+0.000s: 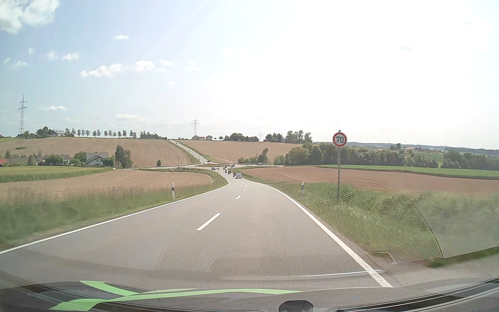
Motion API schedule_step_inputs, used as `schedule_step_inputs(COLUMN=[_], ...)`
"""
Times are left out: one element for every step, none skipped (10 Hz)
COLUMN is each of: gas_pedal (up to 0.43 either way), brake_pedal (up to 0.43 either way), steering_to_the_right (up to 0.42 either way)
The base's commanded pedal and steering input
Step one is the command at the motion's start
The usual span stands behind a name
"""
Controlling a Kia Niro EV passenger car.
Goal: Follow the waypoints while adhering to traffic rules and regulations
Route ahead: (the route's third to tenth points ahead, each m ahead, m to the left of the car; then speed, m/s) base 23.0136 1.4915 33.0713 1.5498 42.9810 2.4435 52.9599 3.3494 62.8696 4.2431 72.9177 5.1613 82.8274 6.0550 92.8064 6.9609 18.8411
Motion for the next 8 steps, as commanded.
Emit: schedule_step_inputs(gas_pedal=[0.000,0.000,0.000,0.000,0.000,0.000,0.000,0.000], brake_pedal=[0.116,0.116,0.116,0.116,0.116,0.110,0.110,0.098], steering_to_the_right=[-0.011,-0.010,-0.009,-0.009,-0.009,-0.009,-0.009,-0.009])
